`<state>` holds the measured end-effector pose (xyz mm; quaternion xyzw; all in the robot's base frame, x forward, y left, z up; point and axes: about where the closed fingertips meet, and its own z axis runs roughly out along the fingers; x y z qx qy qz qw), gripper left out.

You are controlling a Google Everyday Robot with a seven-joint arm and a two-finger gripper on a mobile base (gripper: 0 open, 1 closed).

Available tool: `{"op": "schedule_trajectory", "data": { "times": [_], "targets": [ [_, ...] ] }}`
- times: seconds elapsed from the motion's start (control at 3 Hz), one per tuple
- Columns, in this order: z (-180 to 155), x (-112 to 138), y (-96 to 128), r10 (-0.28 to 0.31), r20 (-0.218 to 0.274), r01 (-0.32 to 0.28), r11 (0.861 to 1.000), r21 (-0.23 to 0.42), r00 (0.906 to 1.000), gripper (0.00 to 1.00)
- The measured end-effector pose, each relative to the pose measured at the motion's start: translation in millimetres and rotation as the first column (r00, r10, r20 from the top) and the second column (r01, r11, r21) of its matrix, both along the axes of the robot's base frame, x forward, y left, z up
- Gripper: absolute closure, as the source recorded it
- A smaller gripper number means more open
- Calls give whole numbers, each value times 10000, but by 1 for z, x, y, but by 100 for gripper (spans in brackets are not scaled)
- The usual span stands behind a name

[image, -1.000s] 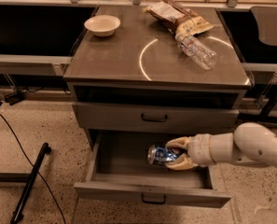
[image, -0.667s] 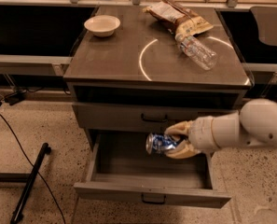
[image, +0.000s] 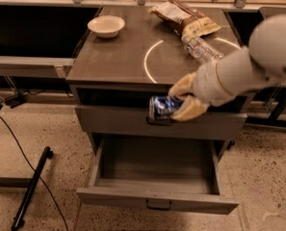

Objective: Pick pepsi can from middle drawer and place on counter

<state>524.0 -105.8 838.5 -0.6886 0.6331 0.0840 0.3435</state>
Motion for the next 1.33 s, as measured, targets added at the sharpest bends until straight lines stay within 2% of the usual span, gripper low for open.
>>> {"op": "schedule_trajectory", "data": {
  "times": [0.33, 0.67, 1.0, 1.33],
  "targets": [
    [37, 43, 4, -306, -355, 278, 9968, -755, 9989, 100],
    [57, 91, 27, -392, -735, 328, 9958, -857, 9965, 100],
    [64, 133, 49, -492, -944, 468, 9985, -271, 9943, 100],
    [55, 164, 61, -712, -1290, 798, 9948, 630, 9891, 82]
  ]
}}
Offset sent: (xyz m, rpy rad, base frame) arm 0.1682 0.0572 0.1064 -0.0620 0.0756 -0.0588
